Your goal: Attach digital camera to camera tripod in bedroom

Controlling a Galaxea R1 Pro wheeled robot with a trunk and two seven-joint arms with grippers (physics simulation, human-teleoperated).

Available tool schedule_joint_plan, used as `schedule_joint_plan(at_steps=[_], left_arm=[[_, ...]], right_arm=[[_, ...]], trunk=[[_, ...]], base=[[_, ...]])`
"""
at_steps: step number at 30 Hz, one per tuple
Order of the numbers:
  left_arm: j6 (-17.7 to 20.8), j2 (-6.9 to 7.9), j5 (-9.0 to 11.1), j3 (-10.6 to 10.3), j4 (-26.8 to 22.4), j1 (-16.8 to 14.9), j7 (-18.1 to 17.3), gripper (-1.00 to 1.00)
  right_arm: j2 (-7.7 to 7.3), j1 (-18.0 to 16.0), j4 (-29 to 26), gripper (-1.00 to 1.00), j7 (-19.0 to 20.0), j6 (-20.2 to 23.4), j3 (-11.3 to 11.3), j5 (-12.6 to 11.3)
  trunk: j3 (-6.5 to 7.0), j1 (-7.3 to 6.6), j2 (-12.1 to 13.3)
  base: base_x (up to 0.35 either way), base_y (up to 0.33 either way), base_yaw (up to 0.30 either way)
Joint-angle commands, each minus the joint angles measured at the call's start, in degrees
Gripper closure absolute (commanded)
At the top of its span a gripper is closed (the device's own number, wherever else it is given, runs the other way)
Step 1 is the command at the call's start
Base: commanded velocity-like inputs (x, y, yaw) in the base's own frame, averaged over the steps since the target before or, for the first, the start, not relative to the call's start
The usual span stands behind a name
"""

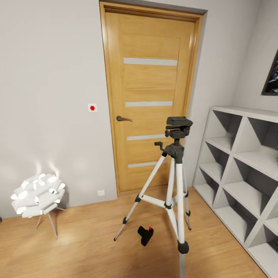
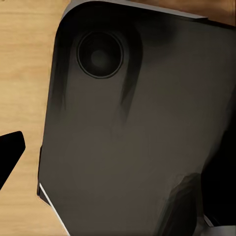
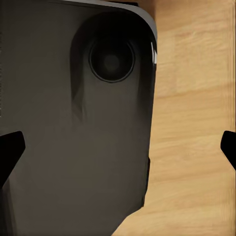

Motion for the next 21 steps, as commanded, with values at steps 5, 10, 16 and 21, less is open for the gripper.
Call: schedule_joint_plan(at_steps=[5, 10, 16, 21], left_arm=[[-0.1, -0.01, 0.4, 0.0, -0.1, 0.0, 0.0, -1.00], [-0.1, 0.01, 0.4, 0.0, -0.1, 0.0, 0.0, -1.00], [-0.1, 0.00, 0.4, 0.0, -0.1, 0.0, 0.0, -1.00], [-0.1, 0.04, 0.4, 0.0, 0.0, 0.0, 0.0, -1.00]], right_arm=[[0.01, 0.0, 0.0, -1.00, -0.1, -0.2, 0.2, 0.1], [-0.04, 0.0, 0.0, -1.00, -0.1, -0.2, 0.2, 0.1], [-0.04, 0.0, 0.0, -1.00, -0.1, -0.2, 0.2, 0.1], [-0.04, 0.0, 0.0, -1.00, -0.1, -0.2, 0.2, 0.1]], trunk=[[-0.04, 0.02, 0.0], [-0.04, 0.02, 0.0], [-0.04, 0.02, 0.0], [-0.04, 0.02, 0.0]], base=[[0.142, -0.255, 0.000], [0.029, -0.053, 0.000], [0.006, -0.011, 0.000], [0.002, -0.003, 0.000]])
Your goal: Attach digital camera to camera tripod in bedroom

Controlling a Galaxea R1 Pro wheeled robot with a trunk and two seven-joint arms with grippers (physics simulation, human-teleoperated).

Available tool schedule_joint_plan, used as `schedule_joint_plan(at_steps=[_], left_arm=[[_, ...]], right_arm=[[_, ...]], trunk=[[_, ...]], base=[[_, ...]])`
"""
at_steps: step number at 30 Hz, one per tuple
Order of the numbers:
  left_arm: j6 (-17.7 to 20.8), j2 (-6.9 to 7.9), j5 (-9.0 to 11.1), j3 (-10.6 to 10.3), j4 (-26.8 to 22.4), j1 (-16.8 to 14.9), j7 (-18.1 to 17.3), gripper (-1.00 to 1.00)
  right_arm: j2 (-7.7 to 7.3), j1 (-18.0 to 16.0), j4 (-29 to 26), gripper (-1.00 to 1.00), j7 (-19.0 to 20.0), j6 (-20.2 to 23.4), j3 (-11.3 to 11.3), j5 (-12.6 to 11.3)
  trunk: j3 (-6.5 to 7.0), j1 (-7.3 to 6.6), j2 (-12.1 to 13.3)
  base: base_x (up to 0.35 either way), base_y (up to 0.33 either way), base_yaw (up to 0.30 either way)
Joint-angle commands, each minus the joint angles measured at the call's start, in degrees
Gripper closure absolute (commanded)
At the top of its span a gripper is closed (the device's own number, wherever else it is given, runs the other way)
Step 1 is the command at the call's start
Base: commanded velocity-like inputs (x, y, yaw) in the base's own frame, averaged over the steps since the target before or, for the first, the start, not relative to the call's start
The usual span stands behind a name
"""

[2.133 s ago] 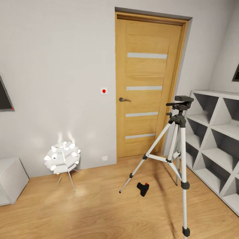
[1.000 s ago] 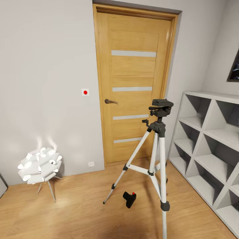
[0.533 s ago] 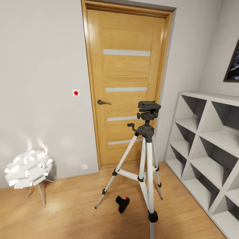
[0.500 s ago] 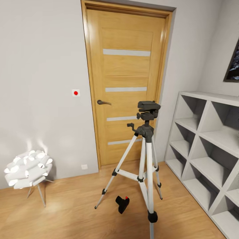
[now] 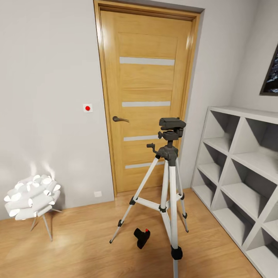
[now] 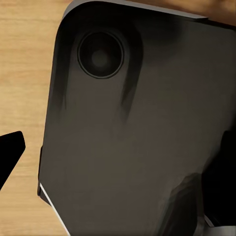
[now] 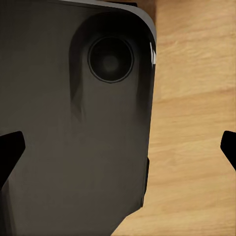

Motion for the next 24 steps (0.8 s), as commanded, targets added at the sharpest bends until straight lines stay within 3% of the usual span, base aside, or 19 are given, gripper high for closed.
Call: schedule_joint_plan(at_steps=[1, 6, 24], left_arm=[[-0.1, 0.00, 0.4, 0.0, -0.1, 0.0, 0.0, -1.00], [-0.1, -0.03, 0.4, 0.0, -0.1, 0.0, 0.0, -1.00], [-0.1, -0.02, 0.4, 0.0, -0.1, 0.0, 0.0, -1.00]], right_arm=[[-0.01, 0.0, 0.0, -1.00, -0.1, -0.1, 0.2, 0.0], [0.04, 0.0, 0.0, -1.00, 0.0, -0.1, 0.2, 0.0], [0.23, 0.0, 0.0, -1.00, 0.1, -0.1, 0.1, 0.0]], trunk=[[-0.04, 0.00, 0.0], [-0.04, 0.00, 0.0], [-0.04, 0.00, 0.0]], base=[[0.001, -0.002, 0.000], [-0.119, -0.001, 0.000], [-0.290, 0.000, 0.000]])
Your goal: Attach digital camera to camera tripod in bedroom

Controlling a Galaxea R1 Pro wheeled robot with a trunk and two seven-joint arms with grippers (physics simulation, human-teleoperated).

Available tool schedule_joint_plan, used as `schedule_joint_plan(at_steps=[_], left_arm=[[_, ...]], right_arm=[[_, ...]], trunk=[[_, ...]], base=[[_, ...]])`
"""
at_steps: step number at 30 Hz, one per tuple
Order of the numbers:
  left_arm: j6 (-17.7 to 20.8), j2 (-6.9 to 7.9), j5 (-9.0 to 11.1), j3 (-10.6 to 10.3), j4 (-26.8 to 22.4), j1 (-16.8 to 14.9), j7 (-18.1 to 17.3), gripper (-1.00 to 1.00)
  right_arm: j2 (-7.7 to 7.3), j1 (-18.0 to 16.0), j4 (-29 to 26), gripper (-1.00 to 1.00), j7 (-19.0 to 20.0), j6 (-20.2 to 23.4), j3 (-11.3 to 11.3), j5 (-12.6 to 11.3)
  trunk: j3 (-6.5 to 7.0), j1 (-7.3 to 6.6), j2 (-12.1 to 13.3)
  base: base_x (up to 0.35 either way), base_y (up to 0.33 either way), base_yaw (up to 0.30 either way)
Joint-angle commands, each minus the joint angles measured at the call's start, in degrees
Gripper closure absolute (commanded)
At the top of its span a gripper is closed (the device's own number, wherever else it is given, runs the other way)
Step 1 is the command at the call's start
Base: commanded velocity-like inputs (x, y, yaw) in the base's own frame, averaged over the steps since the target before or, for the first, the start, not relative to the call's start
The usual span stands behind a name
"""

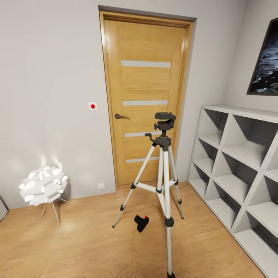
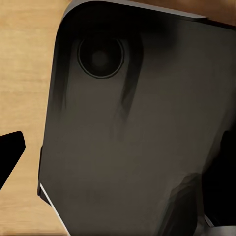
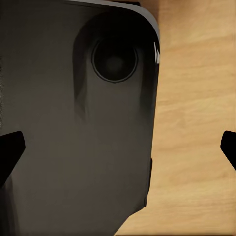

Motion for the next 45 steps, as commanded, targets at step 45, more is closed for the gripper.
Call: schedule_joint_plan(at_steps=[45], left_arm=[[0.0, -0.13, 0.4, 0.0, -0.1, 0.0, 0.0, -1.00]], right_arm=[[-11.08, -26.2, -82.0, -1.00, 5.7, 63.1, -4.5, -7.8]], trunk=[[-0.04, -0.02, 0.0]], base=[[-0.008, 0.000, 0.000]])
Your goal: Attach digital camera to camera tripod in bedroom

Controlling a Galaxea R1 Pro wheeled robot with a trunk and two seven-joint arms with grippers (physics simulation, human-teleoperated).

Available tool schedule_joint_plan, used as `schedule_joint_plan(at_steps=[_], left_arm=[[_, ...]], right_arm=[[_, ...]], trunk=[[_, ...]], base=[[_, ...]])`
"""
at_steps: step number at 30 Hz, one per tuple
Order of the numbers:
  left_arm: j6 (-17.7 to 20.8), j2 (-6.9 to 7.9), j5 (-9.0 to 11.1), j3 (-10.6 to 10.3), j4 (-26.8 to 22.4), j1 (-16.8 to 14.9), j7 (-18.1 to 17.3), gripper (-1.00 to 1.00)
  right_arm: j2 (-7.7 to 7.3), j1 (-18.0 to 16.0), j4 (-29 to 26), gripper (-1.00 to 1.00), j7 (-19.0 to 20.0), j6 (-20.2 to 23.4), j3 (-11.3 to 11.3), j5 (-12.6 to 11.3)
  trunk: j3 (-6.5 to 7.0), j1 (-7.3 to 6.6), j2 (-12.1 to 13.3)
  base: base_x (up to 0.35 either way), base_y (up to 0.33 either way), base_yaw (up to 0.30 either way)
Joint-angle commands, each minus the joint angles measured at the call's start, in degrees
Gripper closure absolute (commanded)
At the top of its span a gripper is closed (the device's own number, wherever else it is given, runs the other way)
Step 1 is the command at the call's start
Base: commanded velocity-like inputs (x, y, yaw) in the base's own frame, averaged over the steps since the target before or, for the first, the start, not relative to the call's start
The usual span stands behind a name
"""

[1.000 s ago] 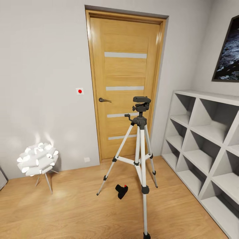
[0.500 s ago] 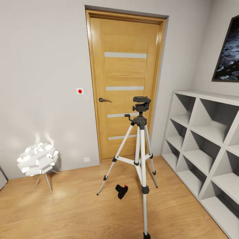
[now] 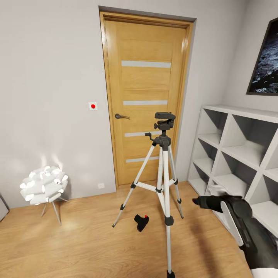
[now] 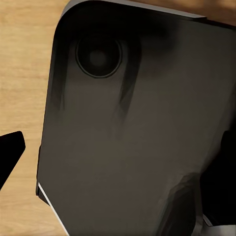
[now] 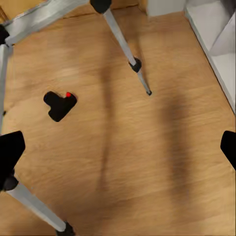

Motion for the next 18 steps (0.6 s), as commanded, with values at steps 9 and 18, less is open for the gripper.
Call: schedule_joint_plan(at_steps=[9, 18], left_arm=[[-0.1, -0.01, 0.4, 0.0, -0.1, 0.0, 0.0, -1.00], [-0.1, -0.01, 0.4, 0.0, -0.1, 0.0, 0.0, -1.00]], right_arm=[[0.35, -19.0, -3.7, -1.00, 5.4, 0.2, -0.2, -4.7], [2.43, -21.5, -7.1, -1.00, 6.4, 0.2, 0.8, -5.8]], trunk=[[-0.05, 0.00, 0.0], [-0.05, 0.00, 0.0]], base=[[0.000, 0.000, 0.000], [0.000, 0.000, 0.000]])
